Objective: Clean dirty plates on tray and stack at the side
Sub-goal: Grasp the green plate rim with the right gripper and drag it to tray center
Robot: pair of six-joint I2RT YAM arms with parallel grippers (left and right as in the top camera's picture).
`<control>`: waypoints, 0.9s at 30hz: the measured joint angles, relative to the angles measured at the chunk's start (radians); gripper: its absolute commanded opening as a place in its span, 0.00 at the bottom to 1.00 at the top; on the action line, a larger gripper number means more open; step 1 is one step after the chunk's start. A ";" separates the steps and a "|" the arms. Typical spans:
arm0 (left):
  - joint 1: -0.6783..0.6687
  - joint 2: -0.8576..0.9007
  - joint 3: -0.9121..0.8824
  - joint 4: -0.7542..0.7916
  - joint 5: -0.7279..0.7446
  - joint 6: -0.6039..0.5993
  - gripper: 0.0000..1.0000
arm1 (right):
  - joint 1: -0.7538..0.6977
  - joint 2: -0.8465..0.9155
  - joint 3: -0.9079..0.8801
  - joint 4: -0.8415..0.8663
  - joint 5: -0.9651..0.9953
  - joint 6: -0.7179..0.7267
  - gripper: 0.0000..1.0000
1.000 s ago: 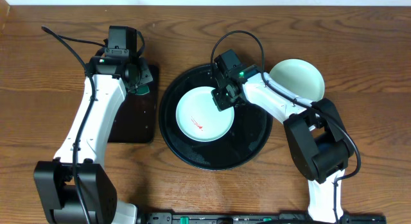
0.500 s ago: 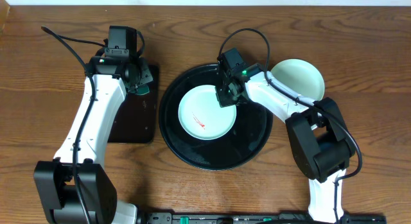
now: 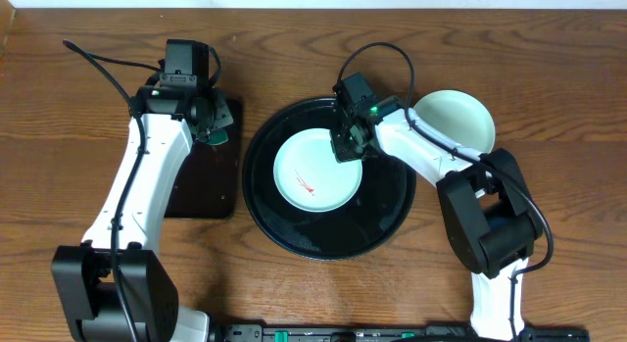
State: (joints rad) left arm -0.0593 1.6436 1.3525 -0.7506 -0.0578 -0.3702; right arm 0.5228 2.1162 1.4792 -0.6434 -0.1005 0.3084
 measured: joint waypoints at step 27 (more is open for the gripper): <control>0.000 0.000 0.000 0.015 0.000 0.000 0.08 | -0.015 -0.021 0.127 -0.127 0.043 -0.171 0.35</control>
State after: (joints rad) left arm -0.0593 1.6436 1.3525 -0.7353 -0.0578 -0.3702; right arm 0.5079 2.0953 1.6066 -0.7708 -0.0570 0.1379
